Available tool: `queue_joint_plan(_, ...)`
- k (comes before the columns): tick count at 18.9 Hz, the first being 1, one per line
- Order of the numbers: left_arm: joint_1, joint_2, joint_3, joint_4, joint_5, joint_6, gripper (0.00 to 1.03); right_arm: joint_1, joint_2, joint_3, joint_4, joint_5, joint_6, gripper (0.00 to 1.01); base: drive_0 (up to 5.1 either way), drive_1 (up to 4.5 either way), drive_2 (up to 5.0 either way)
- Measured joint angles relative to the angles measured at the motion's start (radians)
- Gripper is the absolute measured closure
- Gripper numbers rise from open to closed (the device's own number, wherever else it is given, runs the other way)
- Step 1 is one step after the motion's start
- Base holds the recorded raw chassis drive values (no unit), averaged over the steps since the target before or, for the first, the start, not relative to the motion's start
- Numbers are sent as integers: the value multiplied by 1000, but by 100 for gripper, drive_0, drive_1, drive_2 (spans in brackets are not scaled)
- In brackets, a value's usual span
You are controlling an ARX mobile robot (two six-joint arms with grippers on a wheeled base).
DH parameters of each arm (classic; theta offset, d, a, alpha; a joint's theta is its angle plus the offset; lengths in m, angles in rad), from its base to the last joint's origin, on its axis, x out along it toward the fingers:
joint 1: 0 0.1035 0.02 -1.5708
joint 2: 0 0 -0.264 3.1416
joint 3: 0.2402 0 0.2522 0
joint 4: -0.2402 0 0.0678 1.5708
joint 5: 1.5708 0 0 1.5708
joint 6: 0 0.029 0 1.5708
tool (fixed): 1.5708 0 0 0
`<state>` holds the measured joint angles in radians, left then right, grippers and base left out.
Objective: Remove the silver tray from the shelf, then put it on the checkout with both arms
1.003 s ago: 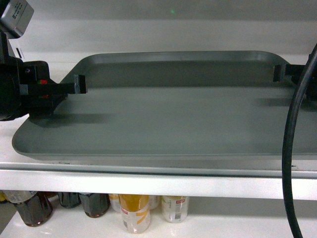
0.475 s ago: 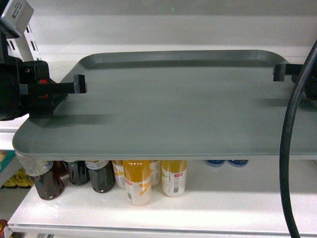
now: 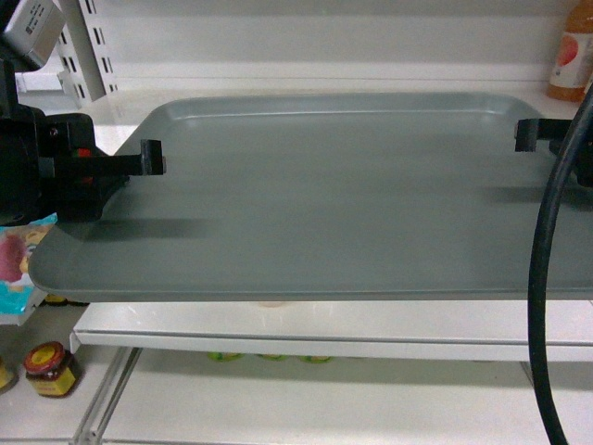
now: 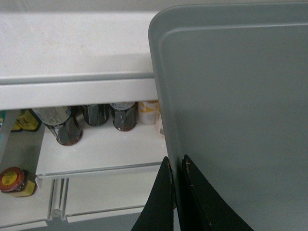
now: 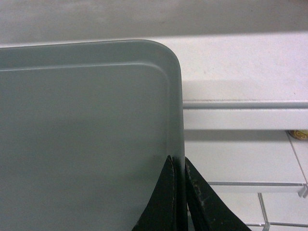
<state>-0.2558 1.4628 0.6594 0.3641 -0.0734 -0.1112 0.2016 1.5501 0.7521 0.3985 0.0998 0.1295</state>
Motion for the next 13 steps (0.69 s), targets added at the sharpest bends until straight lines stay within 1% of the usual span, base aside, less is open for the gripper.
queue_joint_plan(13, 2, -2, 0, 0, 1, 0, 100, 0, -1, -2, 3, 1, 0, 98, 9, -397, 415)
